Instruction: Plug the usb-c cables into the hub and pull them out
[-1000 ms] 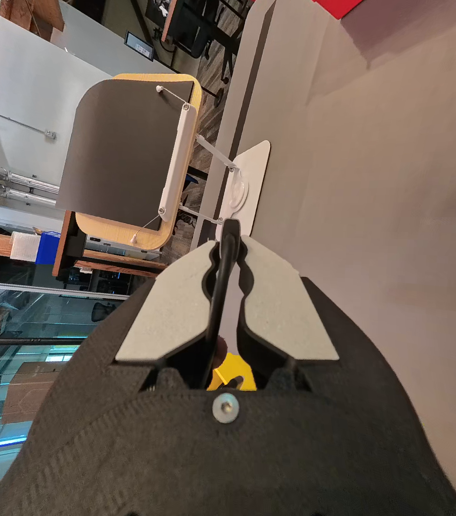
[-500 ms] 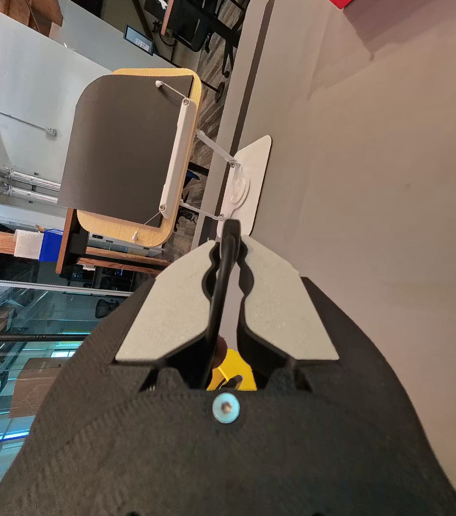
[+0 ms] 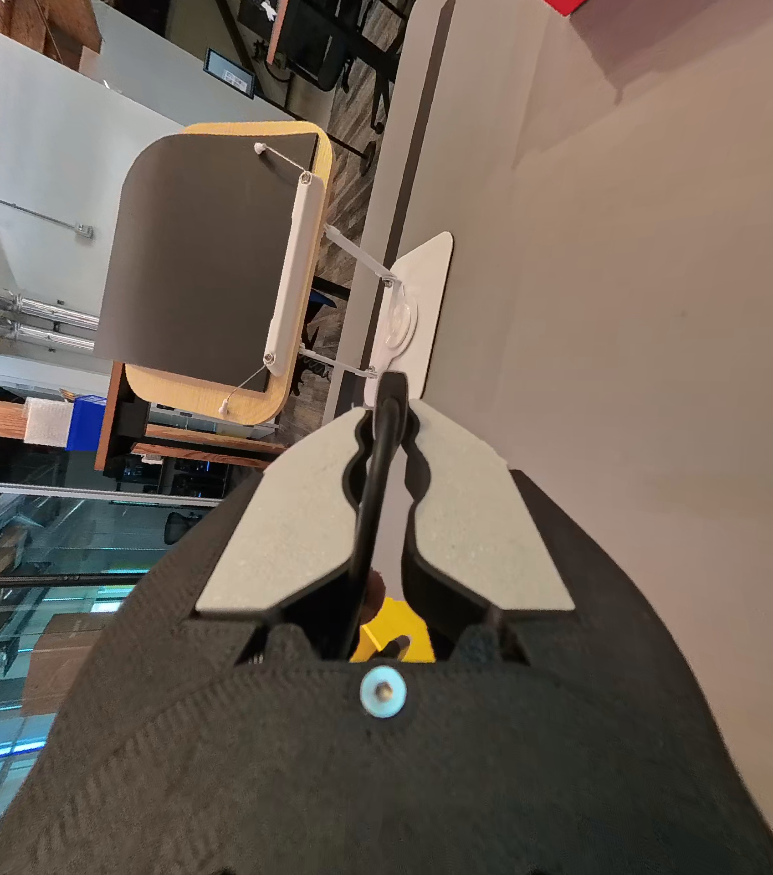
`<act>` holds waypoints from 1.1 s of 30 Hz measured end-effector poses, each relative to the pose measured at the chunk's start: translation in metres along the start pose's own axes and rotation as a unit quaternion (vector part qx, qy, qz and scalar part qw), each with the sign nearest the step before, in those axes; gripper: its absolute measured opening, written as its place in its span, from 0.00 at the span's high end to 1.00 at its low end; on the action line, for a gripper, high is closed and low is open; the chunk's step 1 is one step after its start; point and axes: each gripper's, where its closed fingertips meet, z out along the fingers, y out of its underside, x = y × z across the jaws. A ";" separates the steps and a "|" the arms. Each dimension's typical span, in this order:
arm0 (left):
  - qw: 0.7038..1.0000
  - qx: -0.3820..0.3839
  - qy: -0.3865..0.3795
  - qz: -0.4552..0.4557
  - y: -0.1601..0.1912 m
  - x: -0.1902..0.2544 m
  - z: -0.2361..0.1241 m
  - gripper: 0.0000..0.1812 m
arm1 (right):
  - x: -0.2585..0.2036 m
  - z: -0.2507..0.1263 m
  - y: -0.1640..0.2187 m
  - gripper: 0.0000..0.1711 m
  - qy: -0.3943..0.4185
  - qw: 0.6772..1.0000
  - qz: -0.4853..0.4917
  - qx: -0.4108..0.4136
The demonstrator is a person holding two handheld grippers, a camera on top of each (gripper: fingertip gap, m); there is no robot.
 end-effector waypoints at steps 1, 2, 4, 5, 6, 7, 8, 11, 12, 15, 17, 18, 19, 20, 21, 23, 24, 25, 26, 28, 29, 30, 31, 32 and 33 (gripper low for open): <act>1.000 0.001 0.001 0.000 -0.001 0.000 0.000 0.94 | 0.004 -0.008 -0.001 0.69 0.016 1.000 -0.001 0.002; 1.000 0.005 0.002 -0.004 -0.002 0.001 0.000 0.94 | 0.010 -0.017 -0.004 0.70 0.042 0.999 -0.007 0.003; 1.000 0.010 0.007 -0.013 -0.005 0.002 0.000 0.94 | 0.012 -0.039 -0.029 0.75 0.082 0.995 -0.032 0.045; 1.000 0.011 0.009 -0.014 -0.007 0.003 0.001 0.94 | 0.001 -0.050 -0.049 0.76 0.081 0.992 -0.053 0.084; 1.000 0.010 0.011 -0.015 -0.009 0.004 0.001 0.94 | -0.015 -0.060 -0.074 0.77 0.076 0.985 -0.085 0.129; 1.000 0.008 0.012 -0.017 -0.010 0.005 0.001 0.94 | -0.035 -0.070 -0.099 0.79 0.072 0.975 -0.125 0.171; 1.000 0.009 0.016 -0.019 -0.013 0.006 0.001 0.94 | -0.060 -0.077 -0.123 0.81 0.068 0.960 -0.174 0.209; 0.999 0.019 0.032 -0.028 -0.024 0.013 0.000 0.94 | -0.160 -0.099 -0.191 0.90 0.034 0.883 -0.322 0.340; 0.999 0.022 0.037 -0.027 -0.027 0.016 -0.001 0.94 | -0.194 -0.105 -0.208 0.91 0.024 0.850 -0.364 0.380; 0.998 0.021 0.051 -0.015 -0.033 0.024 -0.003 0.94 | -0.272 -0.104 -0.240 0.91 0.015 0.779 -0.457 0.430; 0.998 0.027 0.058 -0.015 -0.037 0.027 -0.006 0.94 | -0.303 -0.099 -0.256 0.92 0.024 0.743 -0.492 0.453; 0.998 0.028 0.060 -0.014 -0.039 0.028 -0.007 0.94 | -0.313 -0.095 -0.262 0.92 0.021 0.736 -0.498 0.457; 0.998 0.031 0.059 -0.010 -0.040 0.028 -0.008 0.94 | -0.319 -0.091 -0.269 0.92 0.021 0.733 -0.498 0.462; 0.998 0.033 0.058 -0.006 -0.041 0.028 -0.008 0.94 | -0.323 -0.088 -0.274 0.91 0.017 0.731 -0.498 0.466; 0.998 0.033 0.060 -0.003 -0.042 0.029 -0.009 0.94 | -0.326 -0.085 -0.279 0.91 0.014 0.729 -0.496 0.471; 0.997 0.036 0.065 0.004 -0.044 0.031 -0.010 0.94 | -0.329 -0.084 -0.289 0.93 0.025 0.726 -0.486 0.486; 0.997 0.036 0.068 0.007 -0.046 0.033 -0.010 0.94 | -0.330 -0.082 -0.291 0.93 0.030 0.722 -0.490 0.487; 0.997 0.036 0.071 0.010 -0.047 0.035 -0.010 0.95 | -0.331 -0.079 -0.293 0.96 0.037 0.720 -0.495 0.485; 0.997 0.035 0.072 0.012 -0.048 0.036 -0.010 0.95 | -0.332 -0.076 -0.294 0.99 0.040 0.720 -0.499 0.481; 0.997 0.027 0.072 0.019 -0.047 0.039 -0.008 0.94 | -0.331 -0.071 -0.294 1.00 0.035 0.724 -0.500 0.473; 0.997 0.028 0.072 0.019 -0.047 0.040 -0.007 0.94 | -0.331 -0.070 -0.294 1.00 0.025 0.730 -0.496 0.471; 0.997 0.033 0.072 0.012 -0.049 0.040 -0.007 0.94 | -0.330 -0.071 -0.293 1.00 0.015 0.735 -0.489 0.471; 0.997 0.041 0.071 0.002 -0.051 0.039 -0.007 0.93 | -0.329 -0.073 -0.293 1.00 0.010 0.737 -0.483 0.472; 0.997 0.045 0.062 -0.003 -0.054 0.036 -0.007 0.87 | -0.325 -0.074 -0.293 1.00 0.012 0.740 -0.479 0.471; 0.998 0.040 0.050 -0.003 -0.054 0.030 -0.007 0.76 | -0.319 -0.076 -0.293 1.00 0.016 0.744 -0.476 0.469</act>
